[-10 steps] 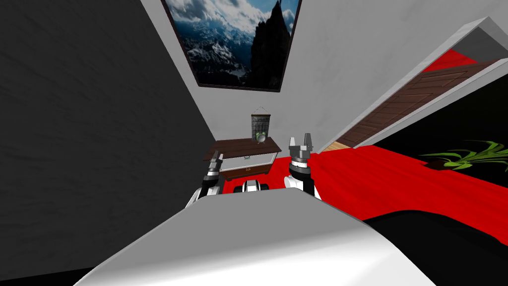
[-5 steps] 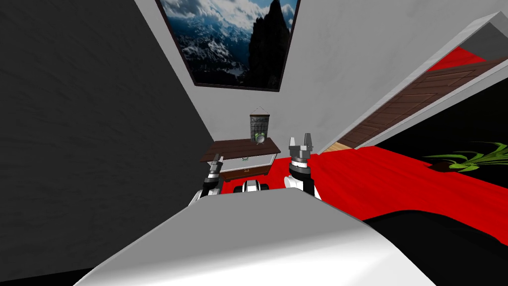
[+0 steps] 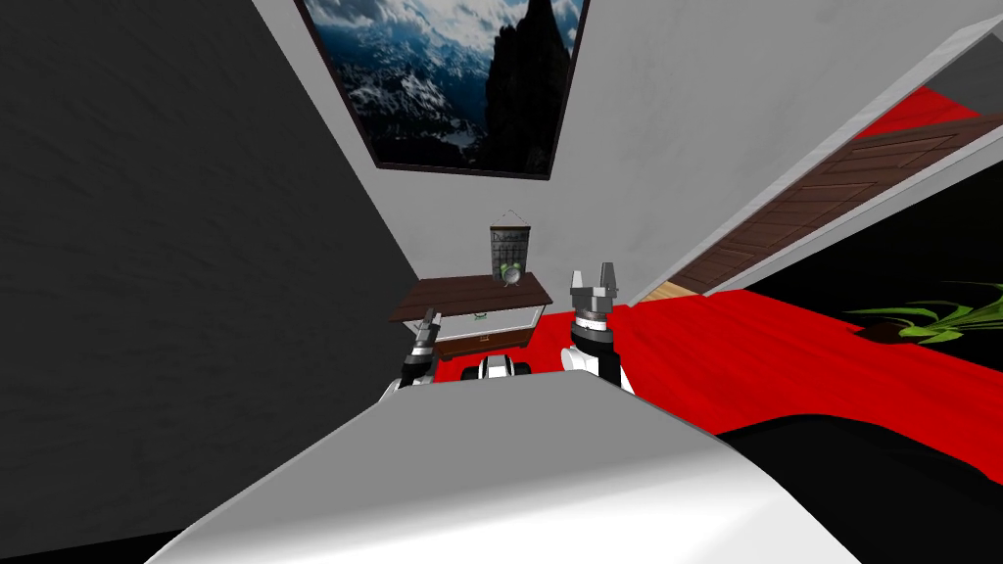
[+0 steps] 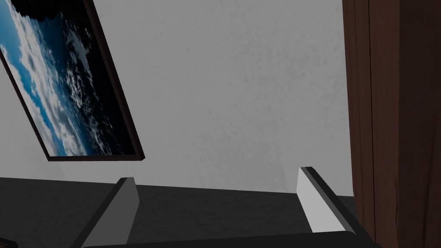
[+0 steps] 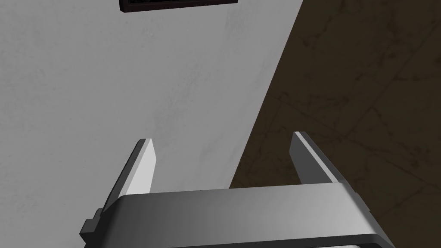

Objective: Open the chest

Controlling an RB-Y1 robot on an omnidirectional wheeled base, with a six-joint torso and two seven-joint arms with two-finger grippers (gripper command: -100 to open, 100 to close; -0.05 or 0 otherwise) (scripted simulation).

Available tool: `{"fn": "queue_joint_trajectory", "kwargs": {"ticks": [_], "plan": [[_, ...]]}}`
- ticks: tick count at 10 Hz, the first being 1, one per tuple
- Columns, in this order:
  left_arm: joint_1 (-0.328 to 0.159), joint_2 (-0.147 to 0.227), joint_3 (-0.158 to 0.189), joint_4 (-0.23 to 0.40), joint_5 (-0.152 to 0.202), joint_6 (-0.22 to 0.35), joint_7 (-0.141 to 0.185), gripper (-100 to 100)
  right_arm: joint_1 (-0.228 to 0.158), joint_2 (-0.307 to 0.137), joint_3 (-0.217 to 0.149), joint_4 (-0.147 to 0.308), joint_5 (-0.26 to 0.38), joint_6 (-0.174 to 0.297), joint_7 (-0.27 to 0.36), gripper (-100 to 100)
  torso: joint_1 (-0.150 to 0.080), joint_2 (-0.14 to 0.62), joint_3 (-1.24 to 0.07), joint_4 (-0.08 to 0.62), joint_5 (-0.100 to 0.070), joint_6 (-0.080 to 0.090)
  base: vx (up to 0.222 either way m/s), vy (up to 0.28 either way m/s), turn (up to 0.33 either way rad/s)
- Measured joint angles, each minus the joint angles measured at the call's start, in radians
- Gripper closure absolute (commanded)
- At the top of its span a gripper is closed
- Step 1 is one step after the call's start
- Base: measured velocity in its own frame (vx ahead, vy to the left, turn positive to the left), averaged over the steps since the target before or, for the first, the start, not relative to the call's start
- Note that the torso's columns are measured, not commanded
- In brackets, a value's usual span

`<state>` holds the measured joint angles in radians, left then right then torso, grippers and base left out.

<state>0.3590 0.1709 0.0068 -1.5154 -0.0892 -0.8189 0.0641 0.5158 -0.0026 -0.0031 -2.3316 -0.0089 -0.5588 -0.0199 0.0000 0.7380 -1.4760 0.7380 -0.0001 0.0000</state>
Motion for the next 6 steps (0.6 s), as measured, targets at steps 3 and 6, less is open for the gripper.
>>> {"fn": "queue_joint_trajectory", "kwargs": {"ticks": [3, 6], "plan": [[-0.014, 0.0, 0.003, 0.072, 0.0, -0.043, -0.006, -100, 0.0, 0.0, 0.0, 0.0, 0.0, 0.0, 0.0, 0, 0.0, -0.001, 0.0, 0.0, 0.0, 0.0, 0.039, -0.05, 0.013], [-0.023, 0.001, 0.007, 0.144, 0.0, -0.088, -0.011, -100, 0.0, 0.0, 0.0, 0.0, 0.0, 0.0, 0.0, 0, 0.0, 0.0, 0.0, 0.0, 0.0, 0.0, 0.033, -0.056, 0.014]]}}
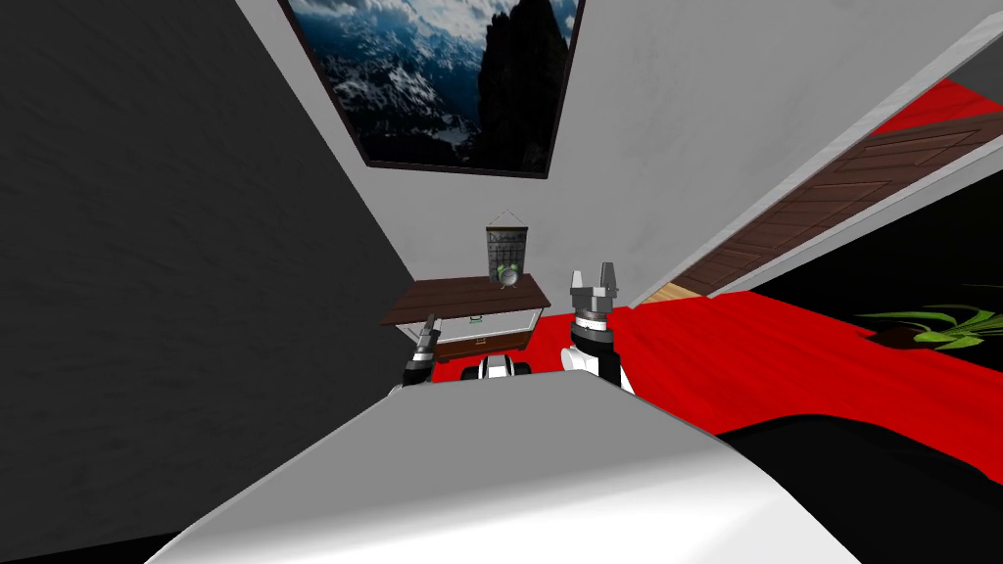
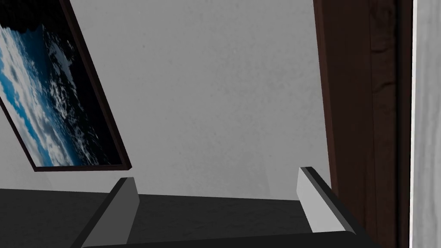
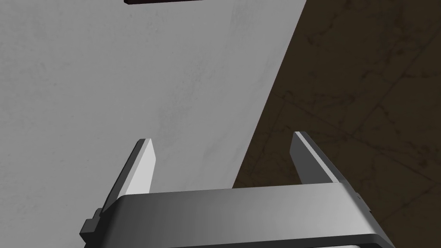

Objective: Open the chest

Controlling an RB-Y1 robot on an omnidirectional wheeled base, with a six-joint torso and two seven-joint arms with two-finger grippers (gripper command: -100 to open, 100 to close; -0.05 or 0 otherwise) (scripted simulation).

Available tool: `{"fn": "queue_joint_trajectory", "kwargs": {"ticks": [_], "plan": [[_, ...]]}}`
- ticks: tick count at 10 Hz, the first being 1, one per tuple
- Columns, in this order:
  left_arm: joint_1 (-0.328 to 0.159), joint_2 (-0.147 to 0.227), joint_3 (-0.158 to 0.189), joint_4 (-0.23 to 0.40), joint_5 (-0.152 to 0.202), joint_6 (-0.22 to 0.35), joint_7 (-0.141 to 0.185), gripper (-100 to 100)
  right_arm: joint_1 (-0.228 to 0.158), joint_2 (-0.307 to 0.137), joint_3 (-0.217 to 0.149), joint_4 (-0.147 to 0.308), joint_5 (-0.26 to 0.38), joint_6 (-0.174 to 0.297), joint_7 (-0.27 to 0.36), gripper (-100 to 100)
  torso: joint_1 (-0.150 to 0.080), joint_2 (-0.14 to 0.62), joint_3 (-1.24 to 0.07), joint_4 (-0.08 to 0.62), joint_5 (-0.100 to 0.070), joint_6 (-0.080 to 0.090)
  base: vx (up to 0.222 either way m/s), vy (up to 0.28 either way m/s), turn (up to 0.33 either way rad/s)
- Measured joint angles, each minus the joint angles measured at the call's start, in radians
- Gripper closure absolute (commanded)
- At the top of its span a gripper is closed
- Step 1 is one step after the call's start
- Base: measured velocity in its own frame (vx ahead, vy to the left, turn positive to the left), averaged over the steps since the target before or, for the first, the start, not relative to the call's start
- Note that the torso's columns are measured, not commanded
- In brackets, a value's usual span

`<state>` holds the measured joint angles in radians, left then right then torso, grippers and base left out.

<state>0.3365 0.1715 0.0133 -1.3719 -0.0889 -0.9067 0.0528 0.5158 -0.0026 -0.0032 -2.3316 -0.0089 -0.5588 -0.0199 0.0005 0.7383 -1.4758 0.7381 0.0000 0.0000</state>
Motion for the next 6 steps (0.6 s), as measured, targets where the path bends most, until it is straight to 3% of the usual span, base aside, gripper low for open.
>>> {"fn": "queue_joint_trajectory", "kwargs": {"ticks": [6], "plan": [[-0.031, -0.006, 0.009, 0.175, 0.001, -0.1, -0.013, -100, 0.0, 0.0, 0.0, 0.0, 0.0, 0.0, 0.0, 0, 0.0, 0.0, 0.0, 0.0, 0.0, 0.0, 0.042, -0.058, 0.014]]}}
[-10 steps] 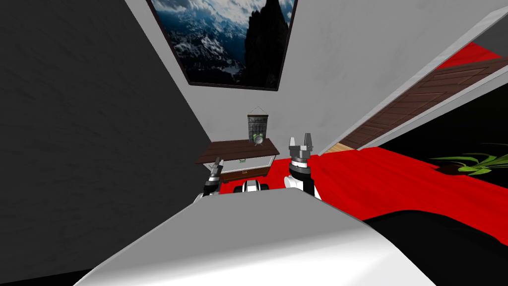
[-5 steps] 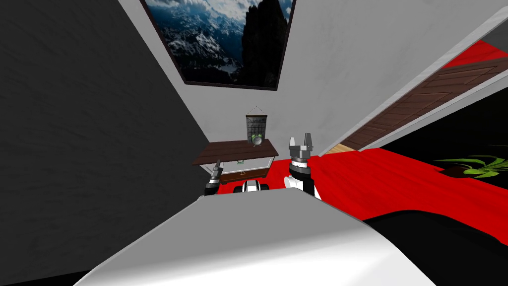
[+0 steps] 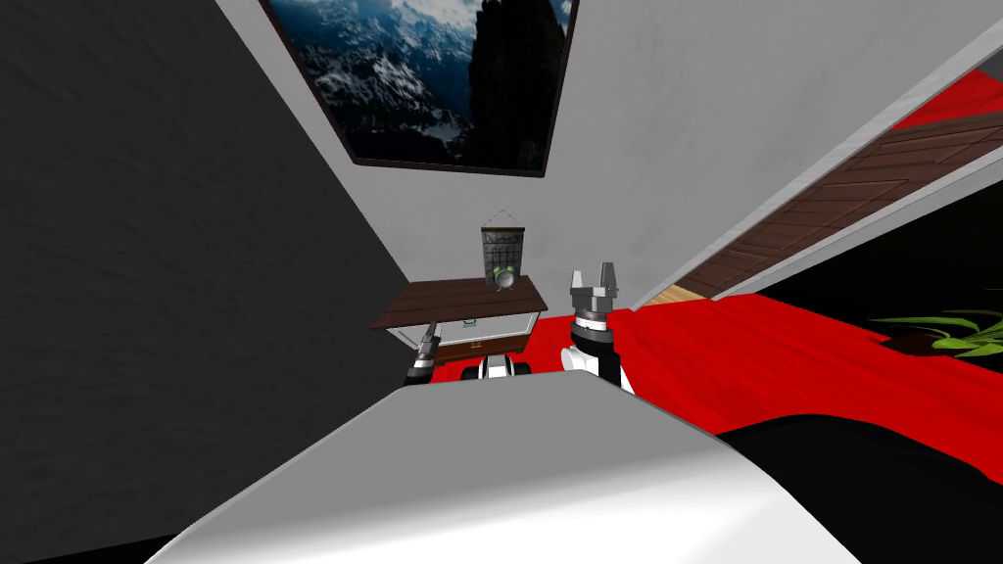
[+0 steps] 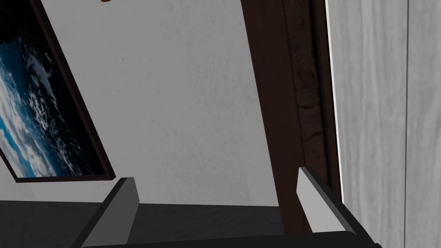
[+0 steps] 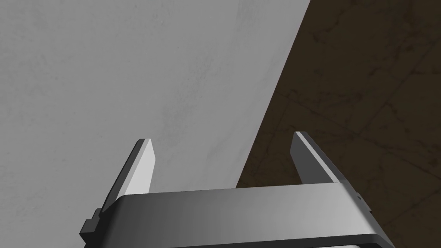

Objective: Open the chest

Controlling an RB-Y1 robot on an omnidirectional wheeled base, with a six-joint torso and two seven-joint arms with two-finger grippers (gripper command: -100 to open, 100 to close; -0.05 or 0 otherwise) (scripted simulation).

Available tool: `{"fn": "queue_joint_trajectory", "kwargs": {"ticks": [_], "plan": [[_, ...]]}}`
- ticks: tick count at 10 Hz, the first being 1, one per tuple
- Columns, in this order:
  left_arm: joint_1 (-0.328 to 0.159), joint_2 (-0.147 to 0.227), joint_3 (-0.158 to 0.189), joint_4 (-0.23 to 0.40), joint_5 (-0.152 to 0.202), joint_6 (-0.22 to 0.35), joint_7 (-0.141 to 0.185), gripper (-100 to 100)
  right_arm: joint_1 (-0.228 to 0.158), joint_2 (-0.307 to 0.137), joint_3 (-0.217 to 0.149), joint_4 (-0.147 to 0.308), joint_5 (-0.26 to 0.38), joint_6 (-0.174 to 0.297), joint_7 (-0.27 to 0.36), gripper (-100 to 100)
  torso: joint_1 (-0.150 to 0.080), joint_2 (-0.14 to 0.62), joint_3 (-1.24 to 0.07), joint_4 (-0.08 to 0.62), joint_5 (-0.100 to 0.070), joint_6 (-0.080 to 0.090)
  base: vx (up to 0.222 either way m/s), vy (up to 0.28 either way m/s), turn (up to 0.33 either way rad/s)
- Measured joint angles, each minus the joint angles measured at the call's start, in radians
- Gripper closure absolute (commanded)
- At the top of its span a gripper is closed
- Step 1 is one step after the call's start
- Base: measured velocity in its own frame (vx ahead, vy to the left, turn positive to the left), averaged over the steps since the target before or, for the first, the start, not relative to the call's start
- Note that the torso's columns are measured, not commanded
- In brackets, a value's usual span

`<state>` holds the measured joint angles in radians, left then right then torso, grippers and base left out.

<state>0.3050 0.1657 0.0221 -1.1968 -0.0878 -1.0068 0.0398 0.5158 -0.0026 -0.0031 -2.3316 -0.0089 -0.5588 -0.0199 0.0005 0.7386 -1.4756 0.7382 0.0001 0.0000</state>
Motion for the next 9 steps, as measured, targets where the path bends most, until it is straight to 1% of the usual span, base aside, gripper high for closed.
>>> {"fn": "queue_joint_trajectory", "kwargs": {"ticks": [1, 4, 5, 7, 8, 9], "plan": [[0.002, -0.001, 0.0, 0.017, 0.0, -0.011, -0.001, -100, 0.0, 0.0, 0.0, 0.0, 0.0, 0.0, 0.0, 0, 0.0, 0.0, 0.0, 0.0, 0.0, 0.0, 0.03, -0.055, 0.017], [-0.013, -0.009, 0.003, 0.104, 0.0, -0.061, -0.009, -100, 0.0, 0.0, 0.0, 0.0, 0.0, 0.0, 0.0, 0, -0.001, -0.001, -0.001, 0.0, 0.0, 0.0, 0.033, -0.047, 0.009], [-0.015, -0.009, 0.005, 0.124, 0.001, -0.072, -0.009, -100, 0.0, 0.0, 0.0, 0.0, 0.0, 0.0, 0.0, 0, 0.0, -0.001, -0.001, 0.0, 0.0, 0.0, 0.04, -0.041, 0.015], [-0.028, -0.015, 0.008, 0.178, 0.001, -0.1, -0.012, -100, 0.0, 0.0, 0.0, 0.0, 0.0, 0.0, 0.0, 0, -0.001, -0.001, -0.001, 0.0, 0.0, 0.0, 0.034, -0.054, 0.014], [-0.026, -0.02, 0.008, 0.194, 0.001, -0.11, -0.013, -100, 0.0, 0.0, 0.0, 0.0, 0.0, 0.0, 0.0, 0, -0.001, 0.0, 0.0, 0.0, 0.0, 0.0, 0.028, -0.06, 0.011], [-0.033, -0.026, 0.009, 0.227, 0.001, -0.129, -0.017, -100, 0.0, 0.0, 0.0, 0.0, 0.0, 0.0, 0.0, 0, -0.001, 0.0, 0.0, 0.0, 0.0, 0.0, 0.028, -0.046, 0.007]]}}
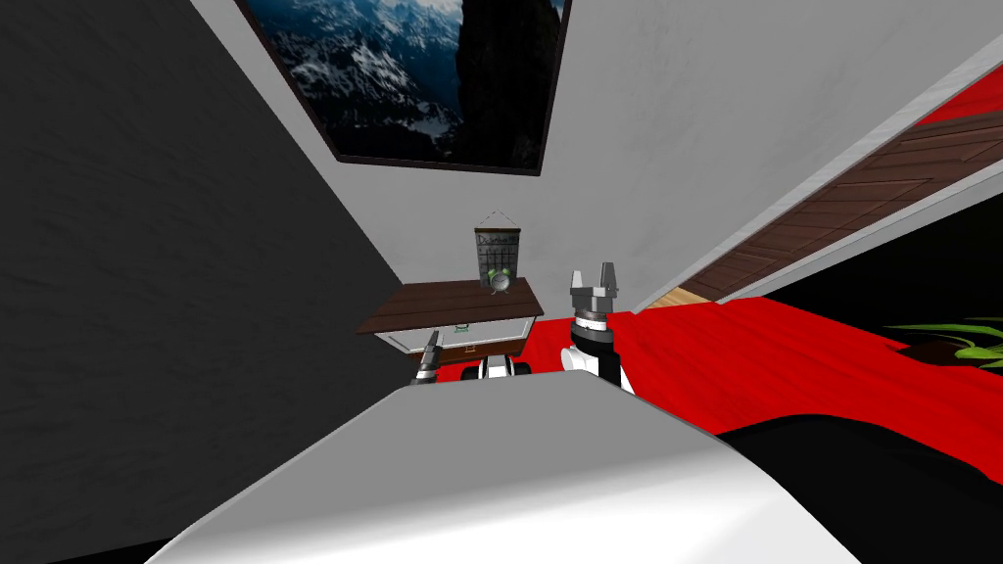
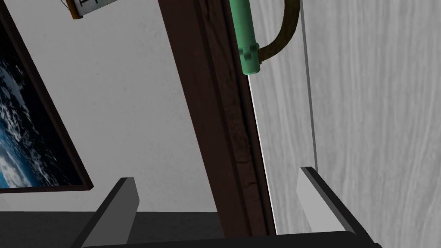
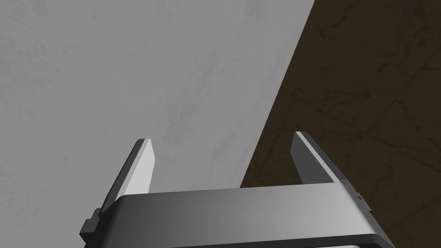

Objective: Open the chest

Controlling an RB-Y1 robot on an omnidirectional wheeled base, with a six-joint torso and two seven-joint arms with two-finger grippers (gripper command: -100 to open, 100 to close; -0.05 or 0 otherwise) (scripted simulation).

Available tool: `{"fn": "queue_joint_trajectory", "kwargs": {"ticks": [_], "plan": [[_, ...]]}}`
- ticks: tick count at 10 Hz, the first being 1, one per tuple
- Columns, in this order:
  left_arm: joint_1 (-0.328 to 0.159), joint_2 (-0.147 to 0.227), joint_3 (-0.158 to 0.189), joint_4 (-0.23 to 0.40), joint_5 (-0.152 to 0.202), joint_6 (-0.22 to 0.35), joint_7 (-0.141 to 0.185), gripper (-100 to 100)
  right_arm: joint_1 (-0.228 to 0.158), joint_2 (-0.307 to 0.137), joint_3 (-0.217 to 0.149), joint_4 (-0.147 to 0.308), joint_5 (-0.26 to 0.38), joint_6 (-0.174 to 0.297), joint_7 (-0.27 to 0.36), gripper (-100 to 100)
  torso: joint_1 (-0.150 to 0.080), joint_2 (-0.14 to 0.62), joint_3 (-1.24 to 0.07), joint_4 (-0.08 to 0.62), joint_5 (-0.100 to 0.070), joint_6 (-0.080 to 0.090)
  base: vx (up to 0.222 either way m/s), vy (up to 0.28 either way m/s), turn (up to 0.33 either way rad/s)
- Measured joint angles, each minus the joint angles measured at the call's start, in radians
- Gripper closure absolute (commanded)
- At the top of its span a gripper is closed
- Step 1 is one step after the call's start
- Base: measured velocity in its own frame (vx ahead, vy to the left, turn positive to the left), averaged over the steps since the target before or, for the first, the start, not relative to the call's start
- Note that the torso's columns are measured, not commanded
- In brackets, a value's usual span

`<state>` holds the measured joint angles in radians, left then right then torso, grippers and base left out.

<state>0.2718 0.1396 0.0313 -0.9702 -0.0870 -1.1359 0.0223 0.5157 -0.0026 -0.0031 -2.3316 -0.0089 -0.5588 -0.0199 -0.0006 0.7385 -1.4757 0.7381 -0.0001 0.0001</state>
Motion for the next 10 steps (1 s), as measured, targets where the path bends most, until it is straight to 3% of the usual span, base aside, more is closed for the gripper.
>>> {"fn": "queue_joint_trajectory", "kwargs": {"ticks": [4, 10], "plan": [[-0.02, -0.014, 0.005, 0.092, 0.002, -0.042, -0.004, -100, 0.0, 0.0, 0.0, 0.0, 0.0, 0.0, 0.0, 0, 0.0, -0.001, 0.0, 0.0, 0.0, 0.0, 0.03, -0.042, 0.011], [-0.031, -0.081, 0.01, 0.216, 0.001, -0.116, -0.014, -100, 0.0, 0.0, 0.0, 0.0, 0.0, 0.0, 0.0, 0, 0.001, 0.0, 0.0, 0.0, 0.0, 0.0, 0.028, -0.044, 0.01]]}}
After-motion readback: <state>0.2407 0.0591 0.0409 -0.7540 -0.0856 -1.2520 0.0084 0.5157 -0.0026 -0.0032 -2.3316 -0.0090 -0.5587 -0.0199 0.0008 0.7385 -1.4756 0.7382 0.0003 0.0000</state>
